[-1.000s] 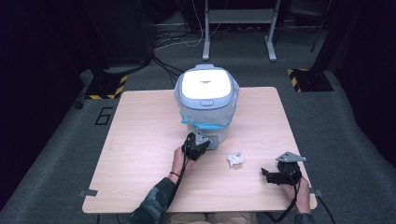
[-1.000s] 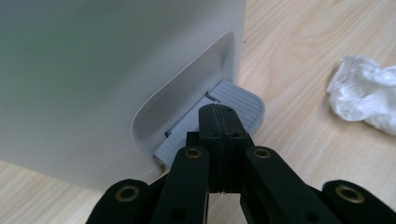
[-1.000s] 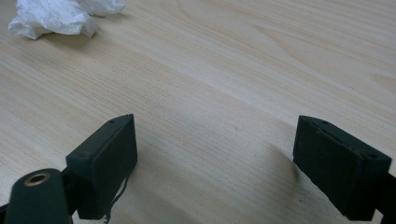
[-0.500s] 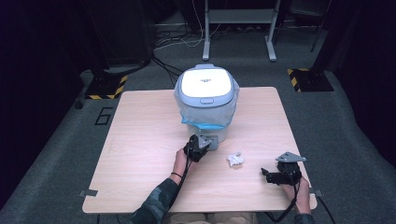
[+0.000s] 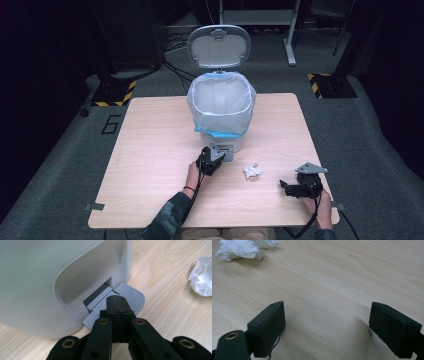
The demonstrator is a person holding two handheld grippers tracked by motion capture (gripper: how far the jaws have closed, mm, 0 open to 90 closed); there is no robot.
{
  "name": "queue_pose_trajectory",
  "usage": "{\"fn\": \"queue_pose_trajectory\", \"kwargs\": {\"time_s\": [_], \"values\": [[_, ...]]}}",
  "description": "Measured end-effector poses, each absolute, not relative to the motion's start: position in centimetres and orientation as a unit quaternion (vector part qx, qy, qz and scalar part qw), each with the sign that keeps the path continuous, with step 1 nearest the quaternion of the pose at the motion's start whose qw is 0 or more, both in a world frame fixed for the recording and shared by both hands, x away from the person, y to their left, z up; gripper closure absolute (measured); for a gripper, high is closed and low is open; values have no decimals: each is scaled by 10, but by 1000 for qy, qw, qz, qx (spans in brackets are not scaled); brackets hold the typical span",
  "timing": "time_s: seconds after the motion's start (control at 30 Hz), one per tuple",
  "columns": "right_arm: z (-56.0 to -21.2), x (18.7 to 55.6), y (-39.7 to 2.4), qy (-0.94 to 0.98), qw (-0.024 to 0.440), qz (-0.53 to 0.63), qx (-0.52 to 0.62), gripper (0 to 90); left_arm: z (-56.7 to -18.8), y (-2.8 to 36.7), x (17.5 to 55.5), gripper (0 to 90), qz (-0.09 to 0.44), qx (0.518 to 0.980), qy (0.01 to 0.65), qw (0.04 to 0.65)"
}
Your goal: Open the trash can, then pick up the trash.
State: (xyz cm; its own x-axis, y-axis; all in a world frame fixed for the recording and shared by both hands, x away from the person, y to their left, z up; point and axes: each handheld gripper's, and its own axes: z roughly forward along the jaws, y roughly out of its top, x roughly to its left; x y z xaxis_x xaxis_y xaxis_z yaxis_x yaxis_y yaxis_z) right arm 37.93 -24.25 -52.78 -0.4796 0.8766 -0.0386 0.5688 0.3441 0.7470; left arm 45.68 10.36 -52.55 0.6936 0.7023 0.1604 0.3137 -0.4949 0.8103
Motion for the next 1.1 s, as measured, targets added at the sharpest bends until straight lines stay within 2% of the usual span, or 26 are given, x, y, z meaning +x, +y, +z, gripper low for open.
{"fn": "queue_pose_trajectory", "kwargs": {"time_s": [0.87, 0.97, 1.1], "values": [[-528, 382, -245, 783, 208, 345, 475, 111, -524, 108, 461, 900, 219, 827, 315, 410], [-527, 385, -245, 781, 204, 331, 488, 38, -525, 108, 461, 900, 221, 826, 316, 411], [-527, 388, -245, 783, 204, 320, 493, 11, -524, 108, 461, 900, 221, 827, 315, 411]]}}
